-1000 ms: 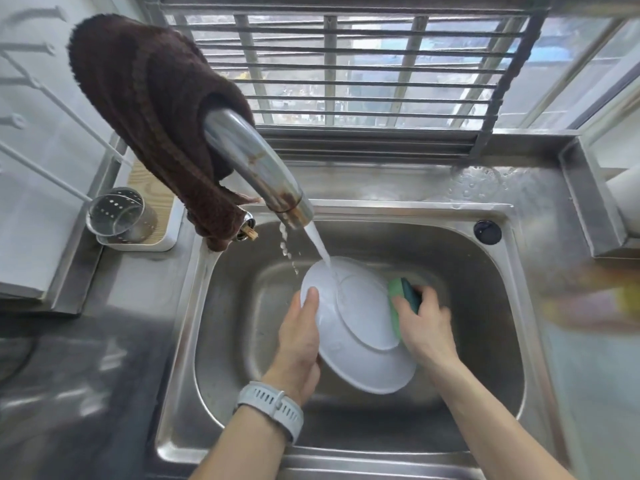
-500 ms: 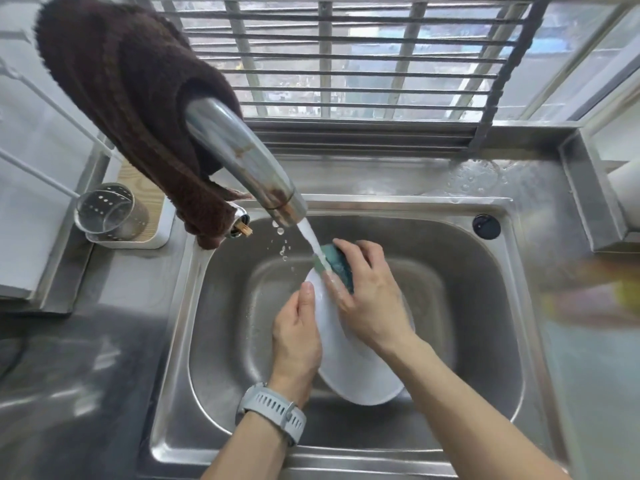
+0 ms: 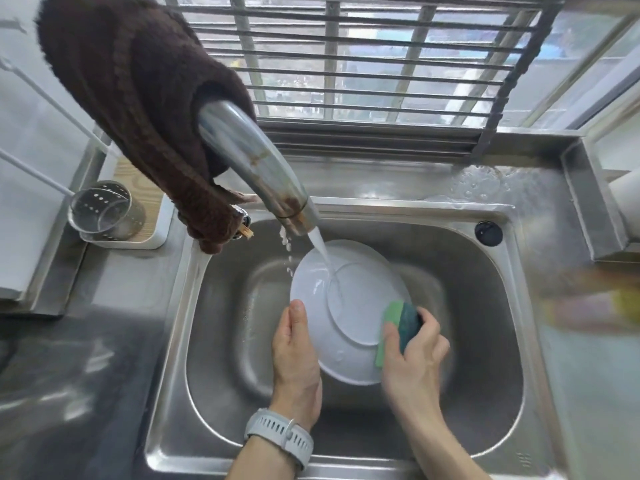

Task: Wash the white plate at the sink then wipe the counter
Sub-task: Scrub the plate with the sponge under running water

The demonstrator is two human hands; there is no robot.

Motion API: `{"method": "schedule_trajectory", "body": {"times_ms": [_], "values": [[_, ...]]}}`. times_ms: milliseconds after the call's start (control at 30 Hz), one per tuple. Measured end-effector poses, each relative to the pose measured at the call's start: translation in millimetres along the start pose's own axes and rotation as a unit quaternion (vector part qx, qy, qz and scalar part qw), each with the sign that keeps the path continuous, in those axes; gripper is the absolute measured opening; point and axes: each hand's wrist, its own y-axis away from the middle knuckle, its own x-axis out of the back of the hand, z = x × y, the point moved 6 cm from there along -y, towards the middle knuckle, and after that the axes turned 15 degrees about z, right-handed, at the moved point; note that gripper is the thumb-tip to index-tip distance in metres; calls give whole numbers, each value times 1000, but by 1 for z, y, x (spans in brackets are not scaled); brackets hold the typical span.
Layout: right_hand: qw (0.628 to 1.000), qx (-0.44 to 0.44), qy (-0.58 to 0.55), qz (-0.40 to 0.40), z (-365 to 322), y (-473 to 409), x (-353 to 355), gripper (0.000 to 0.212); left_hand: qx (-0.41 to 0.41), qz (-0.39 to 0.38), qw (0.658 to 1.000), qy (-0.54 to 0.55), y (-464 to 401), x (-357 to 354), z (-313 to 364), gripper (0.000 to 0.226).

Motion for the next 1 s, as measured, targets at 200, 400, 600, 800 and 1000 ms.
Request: {"method": "schedule_trajectory", "body": {"times_ms": [200,400,600,800,1000], "values": [[990,137,-23,-29,-76,-28,-31,53,38,-35,999,-7,9,-9,0,32],[933,343,-12,-106,-96,32,-21,55,180,1,981,71,5,-12,11,52],[914,379,51,-137,-42,49,27,71,203,65,975,56,4,-1,14,51],[977,212,1,-29,-32,-26,27,49,80,89,992,41,5,12,16,32],[994,75,7,-78,-75,-59,-32,50,-135,21,984,-116,11,12,39,27]]}}
